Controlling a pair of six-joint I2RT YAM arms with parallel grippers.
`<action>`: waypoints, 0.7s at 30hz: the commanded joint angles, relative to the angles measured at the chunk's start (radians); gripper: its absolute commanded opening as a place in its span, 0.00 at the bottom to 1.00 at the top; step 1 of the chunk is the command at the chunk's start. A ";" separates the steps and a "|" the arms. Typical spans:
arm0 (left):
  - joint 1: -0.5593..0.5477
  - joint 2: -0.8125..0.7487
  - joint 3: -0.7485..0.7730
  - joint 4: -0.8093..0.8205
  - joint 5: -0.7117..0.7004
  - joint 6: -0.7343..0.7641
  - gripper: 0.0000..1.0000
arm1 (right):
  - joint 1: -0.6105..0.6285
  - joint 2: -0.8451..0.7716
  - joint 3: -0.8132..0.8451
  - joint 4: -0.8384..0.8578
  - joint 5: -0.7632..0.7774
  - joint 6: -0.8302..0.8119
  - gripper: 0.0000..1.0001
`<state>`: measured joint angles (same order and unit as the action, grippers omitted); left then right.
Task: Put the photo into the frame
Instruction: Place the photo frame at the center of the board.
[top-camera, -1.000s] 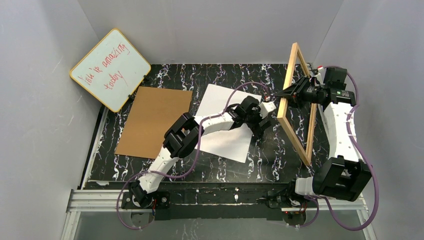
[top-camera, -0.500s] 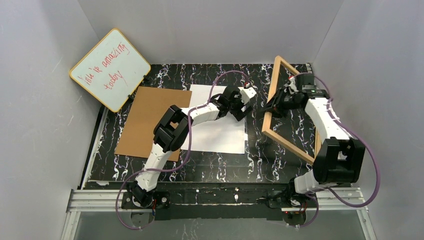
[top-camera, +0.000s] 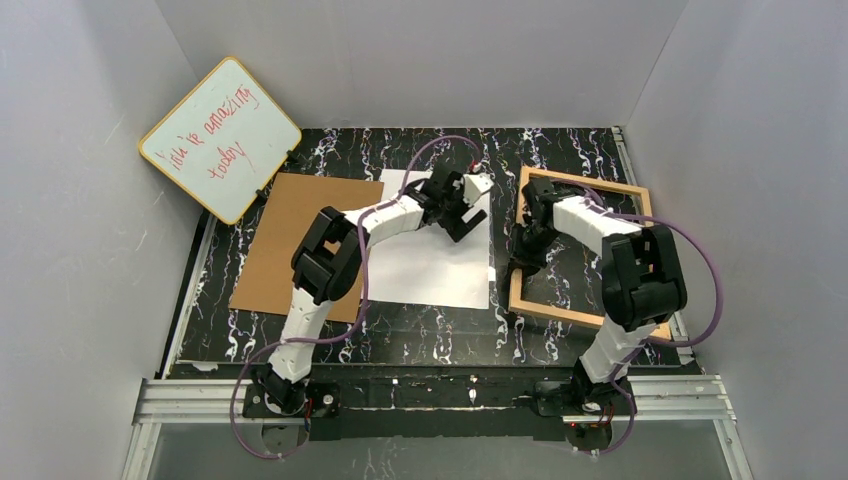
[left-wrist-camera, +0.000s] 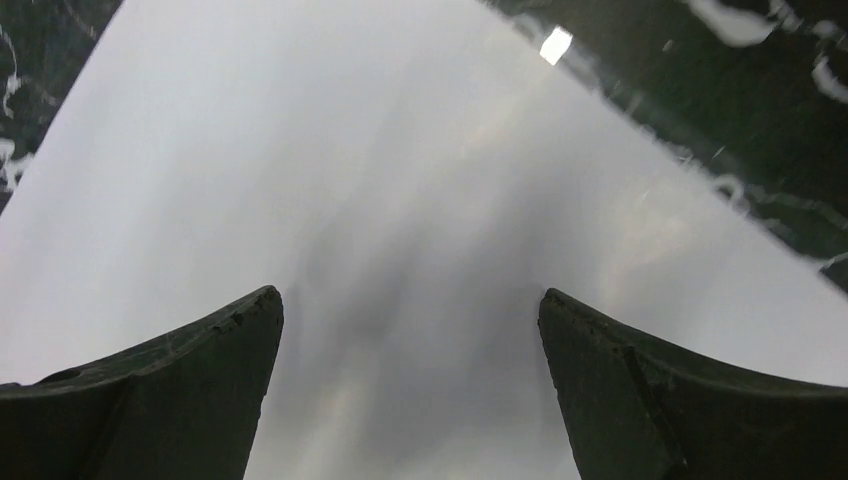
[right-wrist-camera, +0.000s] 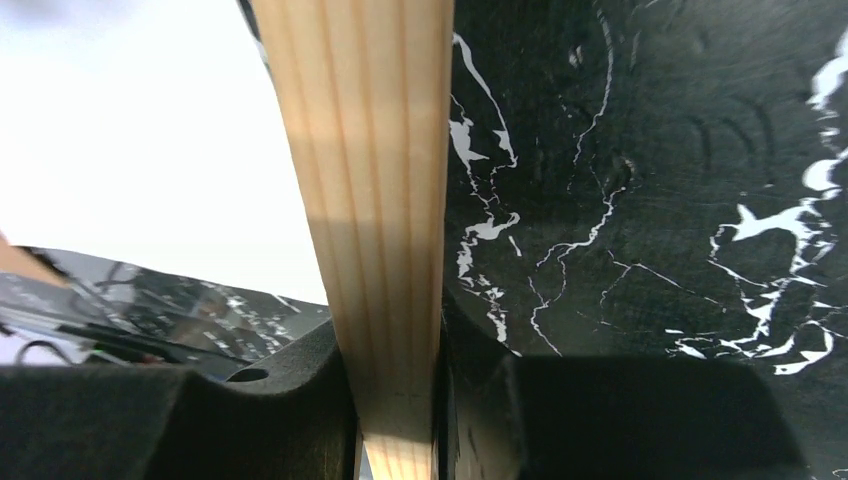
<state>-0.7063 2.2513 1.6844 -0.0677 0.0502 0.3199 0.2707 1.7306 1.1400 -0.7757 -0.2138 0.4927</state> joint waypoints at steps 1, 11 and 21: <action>0.076 -0.144 0.029 -0.231 0.050 0.083 0.98 | 0.039 0.023 -0.026 -0.017 0.059 0.002 0.03; 0.253 -0.251 -0.102 -0.455 0.072 0.235 0.98 | 0.070 0.006 -0.057 -0.017 0.135 0.027 0.56; 0.321 -0.325 -0.177 -0.491 0.031 0.300 0.98 | 0.088 -0.136 0.125 -0.046 0.159 0.126 0.90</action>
<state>-0.4076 2.0163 1.5124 -0.4953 0.0929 0.5697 0.3527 1.6985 1.1465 -0.8223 -0.0628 0.5522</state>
